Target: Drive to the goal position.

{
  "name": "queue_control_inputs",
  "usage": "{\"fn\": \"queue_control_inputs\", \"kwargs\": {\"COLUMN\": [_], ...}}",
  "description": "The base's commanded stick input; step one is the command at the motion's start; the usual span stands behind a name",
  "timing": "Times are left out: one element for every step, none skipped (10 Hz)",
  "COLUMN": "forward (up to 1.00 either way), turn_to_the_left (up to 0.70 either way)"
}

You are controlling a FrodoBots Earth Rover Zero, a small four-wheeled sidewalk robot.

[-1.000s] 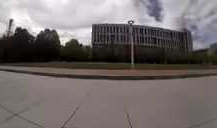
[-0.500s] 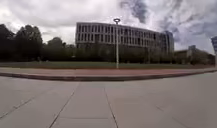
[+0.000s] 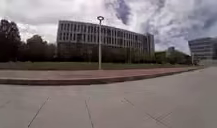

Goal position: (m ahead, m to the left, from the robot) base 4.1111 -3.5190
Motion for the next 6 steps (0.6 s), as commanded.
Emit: {"fn": "queue_control_inputs", "kwargs": {"forward": [1.0, 1.0, 1.0, 1.0, 1.0, 1.0], "turn_to_the_left": [-0.4, -0.4, -0.4, -0.4, -0.4, -0.4]}}
